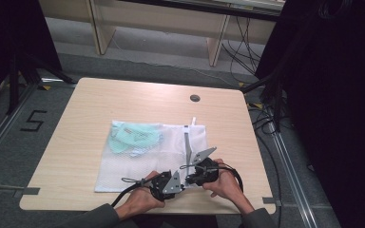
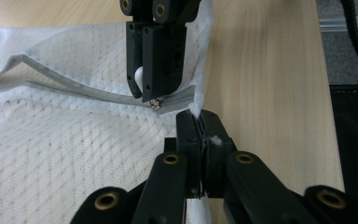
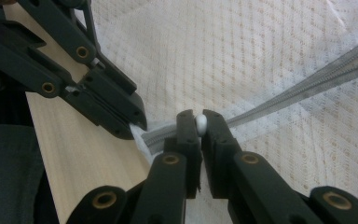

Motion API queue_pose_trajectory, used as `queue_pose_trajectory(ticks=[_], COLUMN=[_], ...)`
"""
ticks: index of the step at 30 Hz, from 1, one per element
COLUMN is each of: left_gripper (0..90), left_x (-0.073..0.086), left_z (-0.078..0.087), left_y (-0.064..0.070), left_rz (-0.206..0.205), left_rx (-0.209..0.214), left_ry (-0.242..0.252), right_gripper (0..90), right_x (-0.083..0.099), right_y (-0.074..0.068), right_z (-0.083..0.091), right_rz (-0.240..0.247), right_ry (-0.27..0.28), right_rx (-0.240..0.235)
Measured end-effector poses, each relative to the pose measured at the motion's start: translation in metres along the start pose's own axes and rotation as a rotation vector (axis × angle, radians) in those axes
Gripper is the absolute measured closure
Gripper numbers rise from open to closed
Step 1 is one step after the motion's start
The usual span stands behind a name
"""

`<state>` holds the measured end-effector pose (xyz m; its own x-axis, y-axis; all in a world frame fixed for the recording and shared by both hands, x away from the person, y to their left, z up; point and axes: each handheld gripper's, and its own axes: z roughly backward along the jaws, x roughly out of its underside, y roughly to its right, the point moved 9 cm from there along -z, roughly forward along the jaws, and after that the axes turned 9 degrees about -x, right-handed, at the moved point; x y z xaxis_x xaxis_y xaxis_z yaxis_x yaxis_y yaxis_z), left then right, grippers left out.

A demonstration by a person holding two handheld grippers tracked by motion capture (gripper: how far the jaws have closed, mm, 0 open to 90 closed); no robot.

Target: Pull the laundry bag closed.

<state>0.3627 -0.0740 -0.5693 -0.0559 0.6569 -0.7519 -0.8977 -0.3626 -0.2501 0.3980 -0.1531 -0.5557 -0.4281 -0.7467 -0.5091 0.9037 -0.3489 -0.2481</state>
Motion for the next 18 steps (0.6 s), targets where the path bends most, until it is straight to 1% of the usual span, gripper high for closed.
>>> queue_pose_trajectory(ticks=[1, 2, 3, 4, 5, 6, 7, 8, 9, 10, 11, 12, 13, 15, 16, 18], left_gripper=[87.7, 87.7, 87.7, 87.7, 87.7, 87.7, 87.7, 87.7, 87.7, 87.7, 87.7, 87.7, 87.7, 87.7, 87.8, 87.7], left_x=[0.0000, 0.0000, 0.0000, 0.0002, 0.0004, 0.0011, 0.0004, 0.0011, 0.0013, 0.0015, 0.0010, 0.0021, 0.0023, 0.0019, 0.0022, 0.0027], left_z=[0.0001, 0.0003, 0.0004, 0.0004, 0.0004, 0.0007, 0.0008, 0.0014, 0.0018, 0.0020, 0.0015, 0.0020, 0.0019, 0.0021, 0.0022, 0.0015], left_y=[0.0004, 0.0007, 0.0007, 0.0006, 0.0005, -0.0014, -0.0004, -0.0014, -0.0020, -0.0024, -0.0022, -0.0033, -0.0031, -0.0024, -0.0016, -0.0016], left_rz=[0.005, 0.006, 0.007, 0.007, 0.011, 0.004, 0.018, 0.008, 0.014, 0.015, 0.028, 0.012, 0.012, 0.015, 0.007, 0.009], left_rx=[0.004, 0.006, 0.005, 0.006, 0.005, -0.002, 0.006, 0.009, 0.007, 0.007, 0.005, 0.007, 0.012, 0.012, 0.016, 0.018], left_ry=[-0.002, -0.002, -0.004, -0.006, -0.004, -0.009, -0.001, -0.005, -0.005, -0.005, 0.000, -0.009, -0.007, -0.008, -0.010, -0.013], right_gripper=[86.8, 86.7, 86.8, 86.7, 86.8, 86.8, 86.8, 86.7, 86.7, 86.7, 86.7, 86.7, 86.7, 86.7, 86.7, 86.7], right_x=[-0.0001, -0.0010, -0.0017, -0.0015, -0.0020, -0.0025, -0.0036, -0.0039, -0.0039, -0.0042, -0.0047, -0.0054, -0.0055, -0.0052, -0.0051, -0.0052], right_y=[0.0003, 0.0022, 0.0023, 0.0023, 0.0020, 0.0022, 0.0033, 0.0032, 0.0021, 0.0033, 0.0040, 0.0047, 0.0043, 0.0052, 0.0060, 0.0062], right_z=[0.0001, -0.0002, -0.0008, -0.0008, -0.0015, -0.0022, -0.0023, -0.0022, -0.0027, -0.0025, -0.0026, -0.0028, -0.0031, -0.0037, -0.0041, -0.0032], right_rz=[-0.006, 0.008, 0.010, -0.002, -0.003, -0.002, 0.006, 0.006, -0.003, -0.001, 0.001, 0.007, 0.004, 0.001, 0.002, -0.002], right_ry=[-0.004, -0.002, -0.002, -0.008, -0.008, -0.008, -0.003, -0.007, -0.008, -0.009, -0.009, -0.006, -0.006, -0.013, -0.013, -0.014], right_rx=[0.006, 0.011, 0.007, 0.008, 0.000, 0.000, 0.005, 0.003, -0.004, 0.004, 0.004, 0.001, -0.001, 0.009, 0.009, 0.009])
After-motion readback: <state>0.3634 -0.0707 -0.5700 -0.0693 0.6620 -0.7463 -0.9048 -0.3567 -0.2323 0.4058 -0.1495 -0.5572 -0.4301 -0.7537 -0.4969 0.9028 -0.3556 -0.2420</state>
